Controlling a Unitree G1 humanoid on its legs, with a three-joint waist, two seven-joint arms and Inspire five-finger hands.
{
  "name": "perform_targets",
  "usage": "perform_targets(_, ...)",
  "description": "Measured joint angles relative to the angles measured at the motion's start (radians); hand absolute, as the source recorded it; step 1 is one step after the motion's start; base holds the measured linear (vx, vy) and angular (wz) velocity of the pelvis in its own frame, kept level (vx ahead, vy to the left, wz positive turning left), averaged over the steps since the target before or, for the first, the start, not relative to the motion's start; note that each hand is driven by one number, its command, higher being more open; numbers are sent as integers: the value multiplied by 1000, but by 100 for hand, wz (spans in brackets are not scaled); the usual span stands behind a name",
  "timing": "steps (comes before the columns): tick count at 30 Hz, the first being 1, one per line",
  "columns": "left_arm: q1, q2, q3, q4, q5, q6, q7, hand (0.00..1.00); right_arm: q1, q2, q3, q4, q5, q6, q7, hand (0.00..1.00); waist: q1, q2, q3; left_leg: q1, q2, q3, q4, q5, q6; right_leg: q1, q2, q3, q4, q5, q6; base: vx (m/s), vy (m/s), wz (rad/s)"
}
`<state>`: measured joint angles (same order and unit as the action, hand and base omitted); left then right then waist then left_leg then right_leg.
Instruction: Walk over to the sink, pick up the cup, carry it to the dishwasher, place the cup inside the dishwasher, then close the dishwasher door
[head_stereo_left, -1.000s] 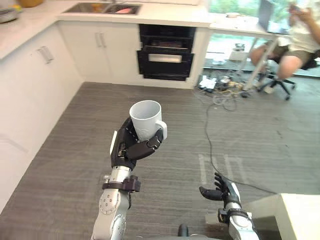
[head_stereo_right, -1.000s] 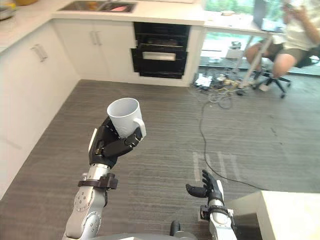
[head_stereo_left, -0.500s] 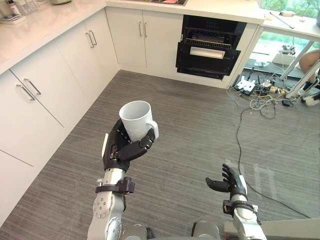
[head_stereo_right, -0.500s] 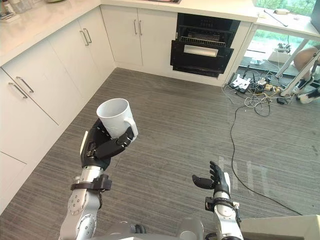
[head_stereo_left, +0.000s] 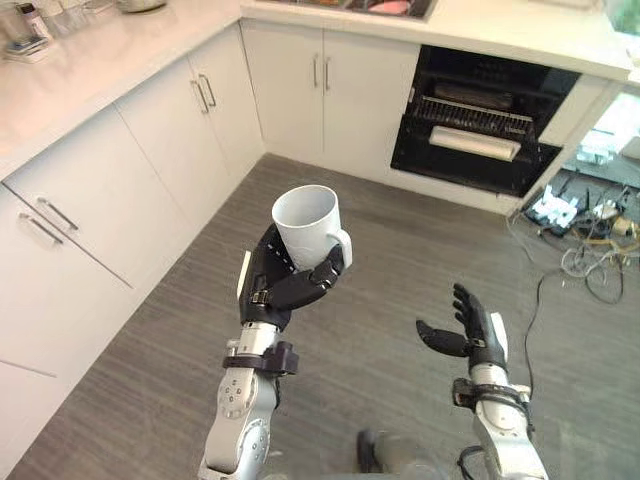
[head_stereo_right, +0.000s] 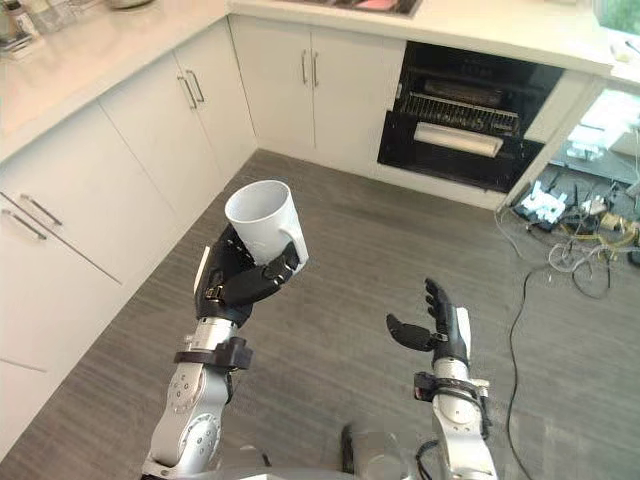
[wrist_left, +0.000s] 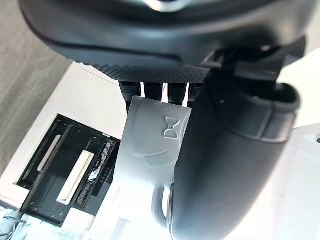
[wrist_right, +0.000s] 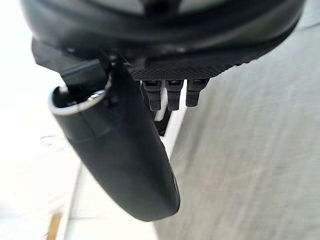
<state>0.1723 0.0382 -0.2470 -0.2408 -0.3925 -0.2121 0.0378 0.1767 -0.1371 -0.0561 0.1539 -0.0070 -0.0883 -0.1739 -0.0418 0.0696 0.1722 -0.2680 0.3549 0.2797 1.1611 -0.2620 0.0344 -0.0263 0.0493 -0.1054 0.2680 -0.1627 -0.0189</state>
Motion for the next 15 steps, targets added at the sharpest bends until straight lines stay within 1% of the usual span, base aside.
perform_targets(1,0,0,5,0,0,0,0,30,-10,0,5,0,0,-8,1,90,5,-14,6,-43,-23,18,-54,-29,-8,48,-19,10,-35,0,13,596,82,-11)
perform_targets(2,-1,-2,9,0,0,0,1,30,-22,-1,4,0,0,-12,2,90,15,-19,5,-90,-51,34,-134,-50,-14,83,-43,18,-59,-9,23,572,165,-13)
perform_targets(3,-1,-6,9,0,0,0,1,30,-34,-8,-3,2,2,-16,1,90,22,-27,10,-135,-89,35,-249,-55,-18,116,-69,22,-83,-15,27,686,262,-12)
perform_targets(4,-3,-7,10,-1,1,0,1,30,-57,-14,-16,19,3,-16,0,90,30,-32,12,-172,-154,17,-443,-25,-43,167,-111,28,-113,-28,41,687,340,-15)
perform_targets(5,-1,-8,11,-7,1,0,3,30,-76,-23,-27,35,4,-16,-3,90,34,-29,11,-188,-213,-26,-678,65,-72,215,-147,36,-138,-47,63,593,337,-21)
perform_targets(6,1,-9,11,-16,2,0,7,30,-82,-31,-29,43,4,-17,-5,90,41,-22,7,-184,-231,-54,-798,153,-73,236,-153,47,-150,-61,75,614,381,-42)
perform_targets(7,2,-7,11,-37,4,0,14,30,-94,-37,-25,77,4,-20,-8,90,55,-22,2,-162,-252,-63,-794,311,-26,283,-177,85,-171,-81,88,503,328,-38)
perform_targets(8,-2,-4,20,-46,7,0,20,30,-102,-33,-20,96,4,-20,-8,90,53,-38,4,-169,-266,-55,-751,273,24,293,-196,98,-170,-81,86,727,504,-22)
perform_targets(9,-12,-8,42,-71,22,0,35,30,-102,-29,-16,101,4,-19,-4,90,47,-61,3,-201,-281,-46,-632,178,48,283,-225,133,-112,-73,93,591,418,0)
perform_targets(10,-12,-7,46,-77,23,-1,39,30,-99,-26,-17,101,4,-19,-4,90,50,-66,2,-203,-281,-37,-589,137,57,276,-232,153,-71,-73,94,700,463,-5)
perform_targets(11,-10,2,47,-78,24,-1,46,30,-89,-20,-19,101,4,-19,-4,90,53,-71,-1,-192,-285,-27,-546,78,63,253,-241,180,19,-71,103,474,280,-20)
perform_targets(12,-9,16,47,-78,25,-1,51,30,-88,-11,-20,103,3,-19,-4,90,52,-79,0,-163,-296,-17,-534,33,62,204,-251,202,161,-52,176,581,320,-17)
perform_targets(13,-7,48,44,-75,32,2,51,30,-88,10,-19,106,3,-19,-4,90,41,-93,1,-106,-319,-13,-554,2,65,110,-249,229,397,-19,298,572,256,-5)
perform_targets(14,1,69,42,-74,39,11,51,30,-87,27,-17,112,3,-19,-3,90,25,-102,-3,-26,-342,-10,-609,-11,68,24,-242,216,591,-27,288,573,215,0)
perform_targets(15,4,70,40,-74,42,11,51,30,-87,31,-16,112,3,-19,-3,90,22,-103,-2,22,-349,-5,-645,-14,69,-21,-240,192,656,-41,264,592,172,-18)
